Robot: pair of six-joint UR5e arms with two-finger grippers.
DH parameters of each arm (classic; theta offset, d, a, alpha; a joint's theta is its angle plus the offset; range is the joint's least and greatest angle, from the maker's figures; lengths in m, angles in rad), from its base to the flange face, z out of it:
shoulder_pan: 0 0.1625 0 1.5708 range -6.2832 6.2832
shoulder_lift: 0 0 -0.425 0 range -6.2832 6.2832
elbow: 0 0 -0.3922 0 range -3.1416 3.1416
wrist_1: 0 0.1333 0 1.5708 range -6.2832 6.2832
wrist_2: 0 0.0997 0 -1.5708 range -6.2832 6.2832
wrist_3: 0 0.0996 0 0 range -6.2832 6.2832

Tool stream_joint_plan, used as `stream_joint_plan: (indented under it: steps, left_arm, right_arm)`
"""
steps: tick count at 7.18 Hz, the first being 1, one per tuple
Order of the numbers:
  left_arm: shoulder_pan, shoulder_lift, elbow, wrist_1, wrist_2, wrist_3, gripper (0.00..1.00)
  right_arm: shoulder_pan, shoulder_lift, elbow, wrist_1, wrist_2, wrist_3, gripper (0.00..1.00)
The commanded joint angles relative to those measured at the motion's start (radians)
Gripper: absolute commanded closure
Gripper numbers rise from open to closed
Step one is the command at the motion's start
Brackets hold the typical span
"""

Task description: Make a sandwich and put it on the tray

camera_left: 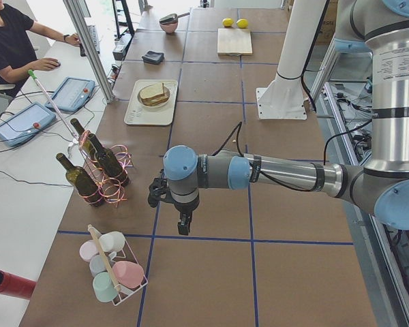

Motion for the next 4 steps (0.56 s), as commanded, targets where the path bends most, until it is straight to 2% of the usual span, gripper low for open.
stream_joint_plan:
  steps: [1, 4]
  left_arm:
    - [-0.001, 0.003, 0.0, -0.002, 0.0, 0.001, 0.0]
    - [-0.001, 0.001, -0.003, -0.002, 0.002, 0.001, 0.0]
  right_arm:
    - [0.0, 0.0, 0.002, 0.0, 0.005, 0.002, 0.0]
    - [-0.001, 0.0, 0.002, -0.002, 0.01, 0.011, 0.0]
